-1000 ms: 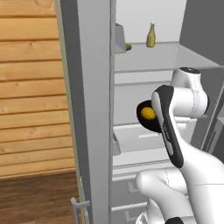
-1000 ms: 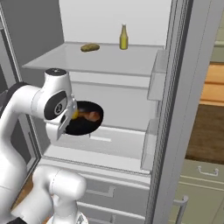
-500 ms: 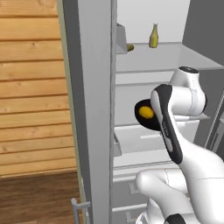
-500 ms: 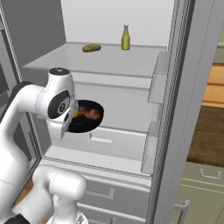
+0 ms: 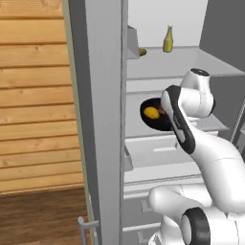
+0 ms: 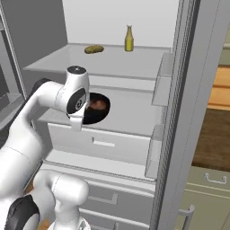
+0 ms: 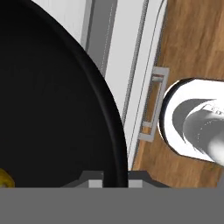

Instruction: Pick the chicken drumstick and lemon from their plates and place them in the bowl. Then put the bowl in the fridge.

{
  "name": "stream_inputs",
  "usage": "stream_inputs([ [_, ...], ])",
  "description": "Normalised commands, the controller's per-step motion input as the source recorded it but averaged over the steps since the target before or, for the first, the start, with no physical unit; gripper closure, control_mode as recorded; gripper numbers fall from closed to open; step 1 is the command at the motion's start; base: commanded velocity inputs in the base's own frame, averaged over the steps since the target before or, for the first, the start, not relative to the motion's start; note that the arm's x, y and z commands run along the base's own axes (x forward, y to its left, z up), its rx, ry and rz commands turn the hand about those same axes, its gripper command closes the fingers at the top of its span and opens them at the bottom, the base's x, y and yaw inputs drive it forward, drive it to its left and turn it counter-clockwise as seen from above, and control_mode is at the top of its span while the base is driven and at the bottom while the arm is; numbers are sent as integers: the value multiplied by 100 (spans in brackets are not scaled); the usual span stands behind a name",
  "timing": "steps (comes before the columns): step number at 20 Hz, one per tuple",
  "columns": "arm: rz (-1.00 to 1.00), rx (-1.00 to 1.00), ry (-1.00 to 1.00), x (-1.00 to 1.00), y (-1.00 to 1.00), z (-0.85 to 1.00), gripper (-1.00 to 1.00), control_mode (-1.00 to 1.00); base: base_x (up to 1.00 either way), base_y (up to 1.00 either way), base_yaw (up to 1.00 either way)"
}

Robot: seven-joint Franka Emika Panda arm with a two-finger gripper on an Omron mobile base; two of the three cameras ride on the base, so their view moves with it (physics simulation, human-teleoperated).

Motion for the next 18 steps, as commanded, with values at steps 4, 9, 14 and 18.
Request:
stream_inputs([
  [4,9,3,-42,12,0,-21,100,-100,0,0,0],
  [9,1,1,-21,20,0,-12,100,-100,0,0,0],
  [14,3,2,-6,29,0,-7,100,-100,0,0,0],
  [18,4,2,1,36,0,-17,100,-100,0,0,0],
])
